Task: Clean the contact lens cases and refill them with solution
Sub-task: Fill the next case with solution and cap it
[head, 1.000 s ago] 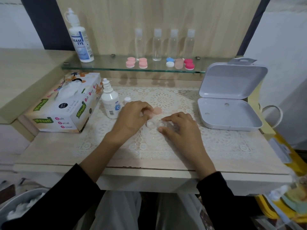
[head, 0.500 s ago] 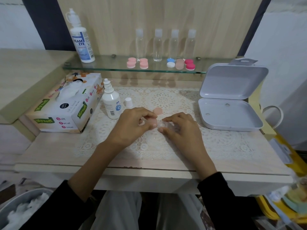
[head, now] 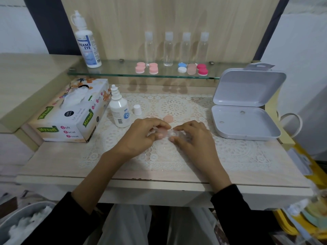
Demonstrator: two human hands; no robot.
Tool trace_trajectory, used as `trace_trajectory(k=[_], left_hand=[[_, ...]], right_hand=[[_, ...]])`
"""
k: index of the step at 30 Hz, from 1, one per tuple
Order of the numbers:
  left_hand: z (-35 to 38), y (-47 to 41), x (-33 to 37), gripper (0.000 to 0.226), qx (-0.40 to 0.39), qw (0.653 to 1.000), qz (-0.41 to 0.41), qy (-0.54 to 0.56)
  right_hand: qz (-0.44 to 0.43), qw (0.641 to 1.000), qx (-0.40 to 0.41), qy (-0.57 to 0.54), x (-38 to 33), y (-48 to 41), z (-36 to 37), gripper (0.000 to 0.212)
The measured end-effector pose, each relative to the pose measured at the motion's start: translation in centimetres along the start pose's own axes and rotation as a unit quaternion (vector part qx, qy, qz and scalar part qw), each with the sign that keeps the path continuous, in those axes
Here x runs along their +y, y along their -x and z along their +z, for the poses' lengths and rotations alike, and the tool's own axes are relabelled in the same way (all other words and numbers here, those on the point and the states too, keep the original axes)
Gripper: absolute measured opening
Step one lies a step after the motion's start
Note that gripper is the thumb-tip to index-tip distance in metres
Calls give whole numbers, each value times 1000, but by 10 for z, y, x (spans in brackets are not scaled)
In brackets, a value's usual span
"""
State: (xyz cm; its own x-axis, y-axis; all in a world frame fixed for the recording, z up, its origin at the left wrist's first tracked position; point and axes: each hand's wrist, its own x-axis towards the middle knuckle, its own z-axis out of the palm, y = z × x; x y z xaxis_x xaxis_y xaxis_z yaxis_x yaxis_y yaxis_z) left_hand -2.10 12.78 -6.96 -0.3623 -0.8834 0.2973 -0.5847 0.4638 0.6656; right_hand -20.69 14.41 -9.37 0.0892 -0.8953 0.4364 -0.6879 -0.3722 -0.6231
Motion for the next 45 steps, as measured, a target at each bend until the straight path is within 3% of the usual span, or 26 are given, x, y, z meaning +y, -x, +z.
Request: trace_trajectory(k=[5, 10, 17, 30, 37, 45], left_hand=[[-2, 1, 3, 36, 2, 1000, -7, 17], [-3, 0, 5, 43, 61, 994, -34, -85], [-2, -2, 6, 26, 59, 993, -28, -94], [-5, -2, 4, 33, -4, 996, 15, -85], [-6, -2, 3, 41, 28, 995, -16, -96], [-3, -2, 2, 30, 27, 994, -16, -102]], right_hand=[[-3, 1000, 0, 6, 1, 0, 0, 26], [-7, 1000, 3, 11, 2, 0, 1, 27], [-6, 1000, 2, 5, 2, 0, 1, 27], [-3, 1000, -4, 4, 2, 0, 0, 25], [-1, 1000, -5, 7, 1, -1, 0, 26], [4, 1000, -8, 5, 1, -2, 1, 28]])
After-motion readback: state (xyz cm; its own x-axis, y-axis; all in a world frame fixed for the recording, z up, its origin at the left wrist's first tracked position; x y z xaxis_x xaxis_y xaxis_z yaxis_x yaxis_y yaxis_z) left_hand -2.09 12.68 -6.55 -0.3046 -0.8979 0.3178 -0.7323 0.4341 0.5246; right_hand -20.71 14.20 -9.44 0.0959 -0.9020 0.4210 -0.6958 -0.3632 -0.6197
